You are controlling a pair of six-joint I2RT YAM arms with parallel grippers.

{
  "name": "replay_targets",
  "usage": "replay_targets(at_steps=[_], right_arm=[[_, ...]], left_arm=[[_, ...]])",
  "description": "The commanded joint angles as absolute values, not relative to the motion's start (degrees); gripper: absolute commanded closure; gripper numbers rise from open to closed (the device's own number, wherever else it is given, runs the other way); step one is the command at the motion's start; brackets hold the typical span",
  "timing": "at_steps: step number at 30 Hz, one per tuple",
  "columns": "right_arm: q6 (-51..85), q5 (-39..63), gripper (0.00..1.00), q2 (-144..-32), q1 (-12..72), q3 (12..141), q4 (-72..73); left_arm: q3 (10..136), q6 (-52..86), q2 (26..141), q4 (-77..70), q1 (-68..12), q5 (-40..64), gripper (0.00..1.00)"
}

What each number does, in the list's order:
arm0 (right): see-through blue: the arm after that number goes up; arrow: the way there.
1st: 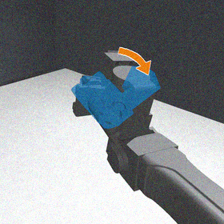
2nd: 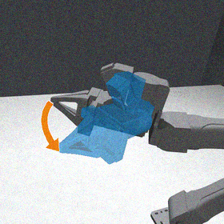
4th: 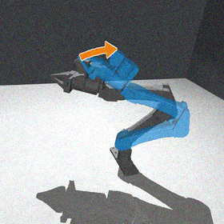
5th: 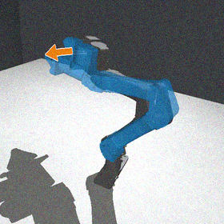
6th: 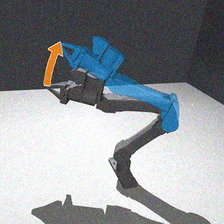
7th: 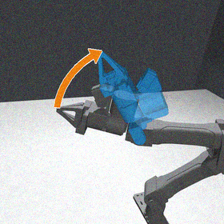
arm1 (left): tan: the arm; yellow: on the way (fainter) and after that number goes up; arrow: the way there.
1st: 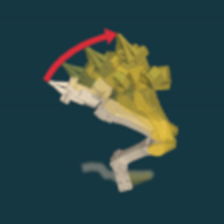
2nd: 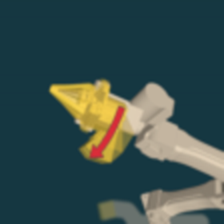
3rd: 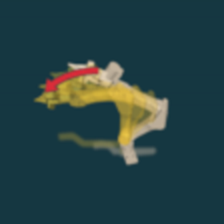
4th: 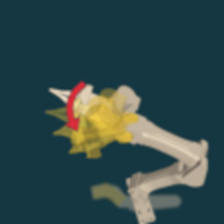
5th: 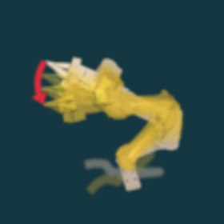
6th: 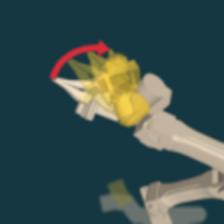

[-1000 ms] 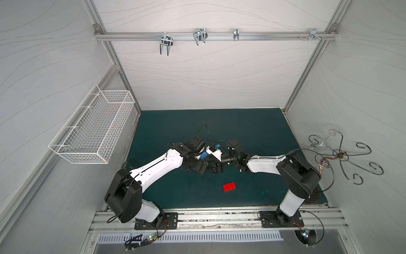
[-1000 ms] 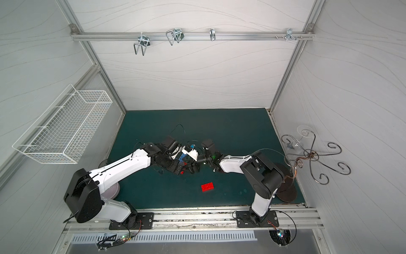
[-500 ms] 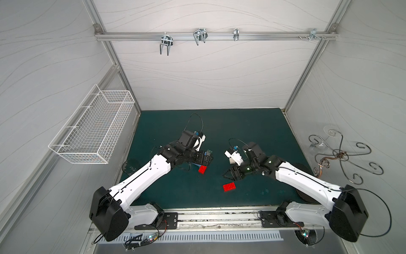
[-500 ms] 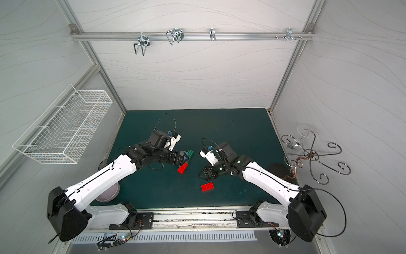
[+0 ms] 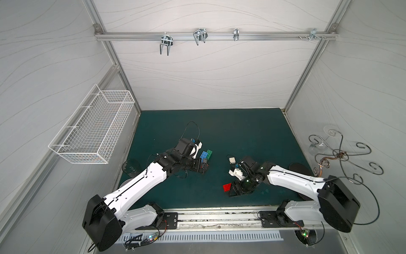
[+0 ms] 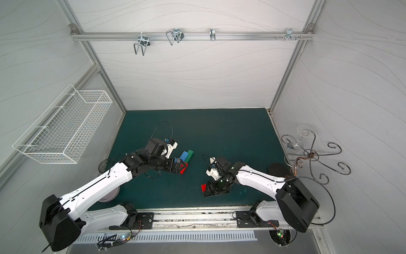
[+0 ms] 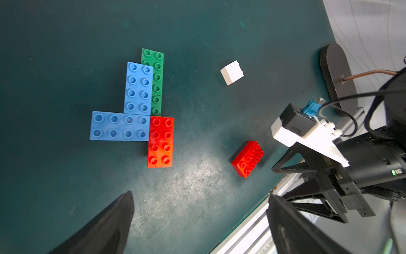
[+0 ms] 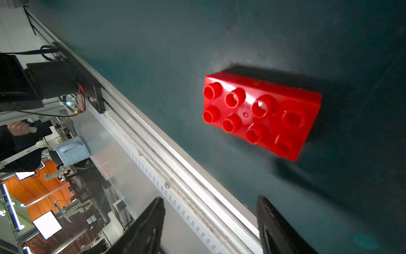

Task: Assemble a small pinwheel with lego
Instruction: Adjust the lego brick at the center of the board, then pick up the lego brick from the center of the board.

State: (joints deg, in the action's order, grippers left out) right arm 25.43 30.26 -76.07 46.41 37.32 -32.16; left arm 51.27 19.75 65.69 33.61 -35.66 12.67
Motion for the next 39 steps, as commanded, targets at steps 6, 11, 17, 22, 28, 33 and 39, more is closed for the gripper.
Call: replay_targets(at_steps=[6,11,17,22,28,33,39], right_arm=[[21.14,29.45,0.28,-84.57,43.26,41.66,-28.91],[18.39,29.3,0.28,-90.97,42.73,48.98,-27.9],[14.36,32.43,0.29,-102.25,43.83,60.33,-29.84],[11.25,31.94,0.3,-103.28,45.91,61.7,-31.54],[9.21,20.96,0.29,-91.26,45.91,56.5,-33.2],[-0.19,10.36,0.25,-85.37,50.43,56.04,-37.78],[-15.09,6.53,0.23,-76.31,52.75,51.33,-33.2]], left_arm=[[51.8,20.14,65.93,35.1,-33.6,7.58,0.0],[50.47,20.46,66.17,33.82,-32.74,8.4,0.0],[50.92,18.9,66.89,35.26,-32.29,7.69,0.0],[50.46,17.32,65.77,37.53,-31.14,5.93,0.0],[49.79,19.12,65.73,35.06,-30.62,8.12,0.0],[48.44,25.37,66.91,28.56,-27.85,16.09,0.0],[43.79,33.28,65.97,19.06,-24.08,23.31,0.0]])
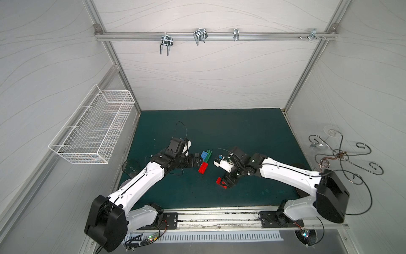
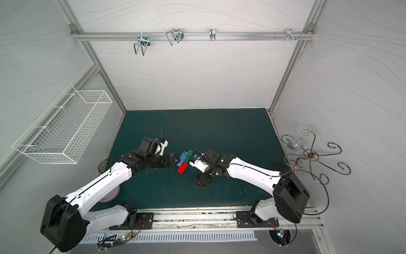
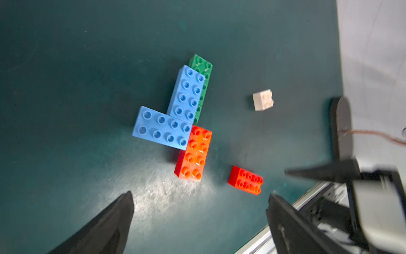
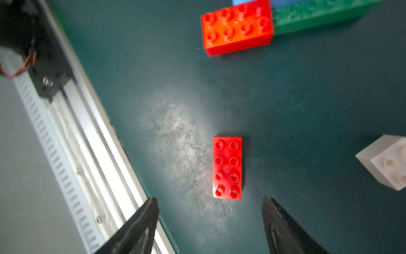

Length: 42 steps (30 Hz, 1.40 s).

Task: Assemble a small pinwheel with lego
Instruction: Pick up the lego brick from the center of the board.

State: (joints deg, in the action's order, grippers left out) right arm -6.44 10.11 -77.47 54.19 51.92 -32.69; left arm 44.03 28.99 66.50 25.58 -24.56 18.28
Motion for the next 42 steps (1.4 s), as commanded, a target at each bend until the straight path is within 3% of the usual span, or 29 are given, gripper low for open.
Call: replay_targets(at_steps=[1,6,15,25,32,38,42], right_arm=[[-14.21,8.38,0.24,-77.17,51.47,52.52,-35.51],[-10.68,16.41,0.25,-79.2,50.89,49.89,-34.0],[-15.09,10.59,0.28,-86.8,53.23,54.04,-38.81],[-15.13,9.52,0.32,-90.56,55.42,54.24,-35.57],[-16.22,7.96,0.33,-91.39,55.39,53.61,-35.63],[-15.87,8.85,0.44,-94.22,55.55,55.6,-35.59],[-15.7,7.92,0.47,-94.97,55.76,55.87,-34.48]], left_arm=[[44.18,32.74,66.33,19.98,-24.06,23.33,0.0],[42.83,32.44,65.8,20.3,-24.08,22.19,0.0],[41.92,33.23,67.19,19.95,-24.08,21.65,0.0],[37.21,45.64,68.65,14.64,-23.86,18.97,0.04],[36.21,45.9,75.19,7.66,-23.99,20.41,0.03],[36.8,45.56,79.48,3.96,-23.88,19.76,0.02],[37.66,44.1,79.21,3.29,-23.82,18.3,0.02]])
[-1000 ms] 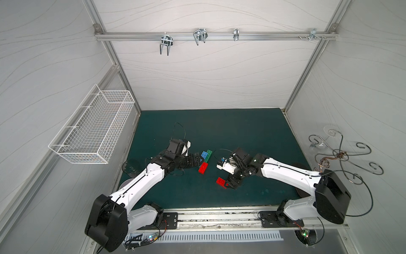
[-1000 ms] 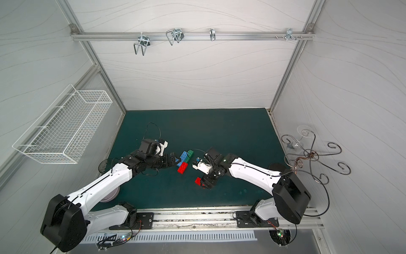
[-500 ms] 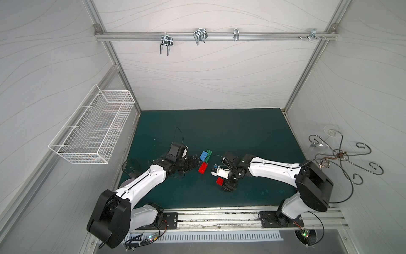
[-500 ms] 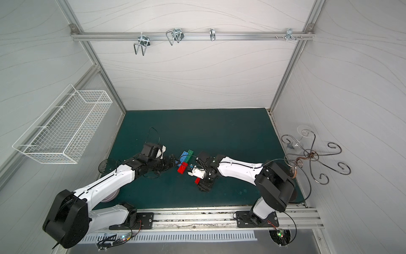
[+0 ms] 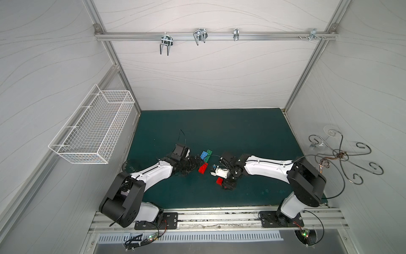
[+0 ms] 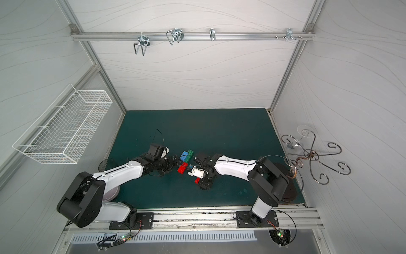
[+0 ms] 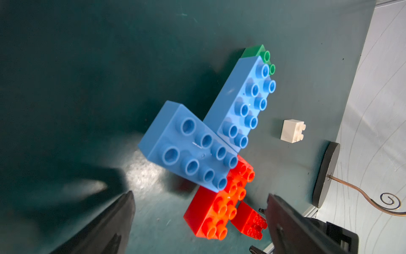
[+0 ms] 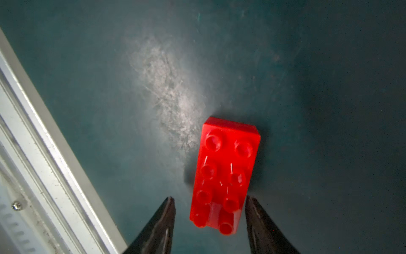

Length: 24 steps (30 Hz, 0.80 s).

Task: Assemble a small pinwheel with lego
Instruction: Adjust the lego brick at the center of the board.

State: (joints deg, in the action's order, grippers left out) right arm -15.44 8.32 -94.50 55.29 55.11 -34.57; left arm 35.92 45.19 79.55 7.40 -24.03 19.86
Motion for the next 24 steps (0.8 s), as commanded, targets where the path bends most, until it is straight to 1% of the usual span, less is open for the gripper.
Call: replay_targets(at_steps=[1,3,5,7,13,18,20,24], right_arm=[[-15.8,7.72,0.47,-94.92,55.82,55.68,-34.17],[-16.03,7.78,0.47,-95.13,55.81,55.59,-33.89],[-16.19,8.04,0.51,-95.59,55.81,55.81,-34.04],[-16.35,8.25,0.52,-95.96,55.81,56.05,-34.23],[-16.6,8.37,0.58,-96.3,55.81,56.03,-34.28],[-16.85,8.5,0.68,-96.67,55.81,55.9,-33.8],[-16.7,8.61,0.7,-96.94,55.81,56.15,-33.67],[-16.45,9.37,0.72,-97.27,55.86,56.43,-32.8]], left_arm=[[37.6,44.48,79.05,2.23,-23.81,18.28,0.02],[38.51,44.43,79.87,2.19,-23.82,18.19,0.02],[39.1,44.51,81.28,1.15,-23.73,18.49,0.02],[39.36,45.52,82.62,-0.47,-23.75,19.14,0.02],[41.57,45.27,85.28,-1.22,-23.74,19.03,0.02],[44.39,45.48,87.92,-2.44,-23.77,20.56,0.03],[45.1,45.19,88.68,-2.6,-23.79,20.93,0.03],[44.66,45.35,88.78,-3.19,-23.89,21.84,0.04]])
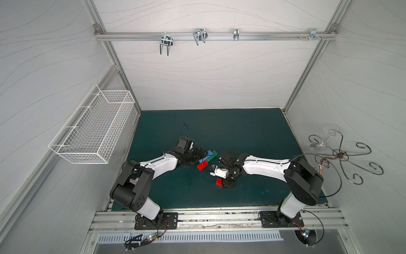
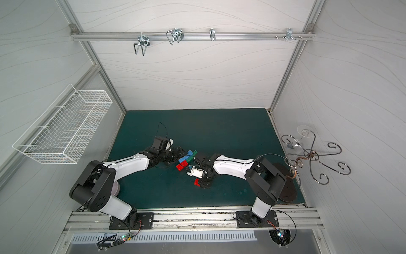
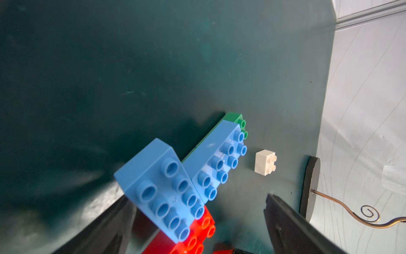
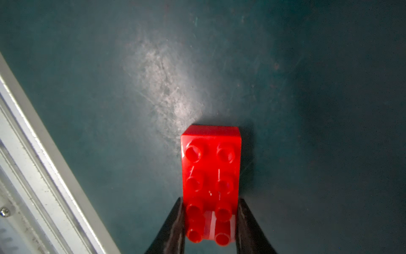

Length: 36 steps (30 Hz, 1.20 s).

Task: Assemble a small pinwheel with lego
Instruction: Adjust the lego brick at the center of the board.

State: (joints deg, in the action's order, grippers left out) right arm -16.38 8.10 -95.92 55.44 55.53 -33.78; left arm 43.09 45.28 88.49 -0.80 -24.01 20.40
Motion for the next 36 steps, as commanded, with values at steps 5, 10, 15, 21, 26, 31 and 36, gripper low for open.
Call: replay_targets(at_steps=[5,10,15,21,26,31,36], right_arm=[[-14.99,10.39,0.79,-98.3,55.77,57.3,-31.4],[-10.26,11.4,0.84,-98.26,55.81,57.08,-28.31],[-2.09,6.96,0.84,-96.0,55.75,56.6,-27.55],[7.54,4.26,0.85,-96.4,53.88,62.53,-31.86],[9.37,1.84,0.87,-100.21,54.05,68.97,-35.51],[9.49,0.56,0.87,-103.31,53.12,71.64,-36.72],[9.17,0.06,0.87,-103.93,51.88,73.2,-36.61]], left_arm=[[45.08,42.97,86.19,3.0,-23.79,19.61,0.03],[46.33,36.77,83.96,8.77,-23.3,19.94,0.02],[44.57,32.96,81.1,10.52,-18.73,25.87,0.01],[49.12,24.21,81.73,21.11,-16.26,31.26,0.0],[44.89,28.96,80.24,14.43,-16.26,32.22,0.0],[41.86,36.2,81.6,5.23,-16.07,36.3,0.0],[42.05,36.57,84.05,4.12,-16.26,36.83,0.0]])
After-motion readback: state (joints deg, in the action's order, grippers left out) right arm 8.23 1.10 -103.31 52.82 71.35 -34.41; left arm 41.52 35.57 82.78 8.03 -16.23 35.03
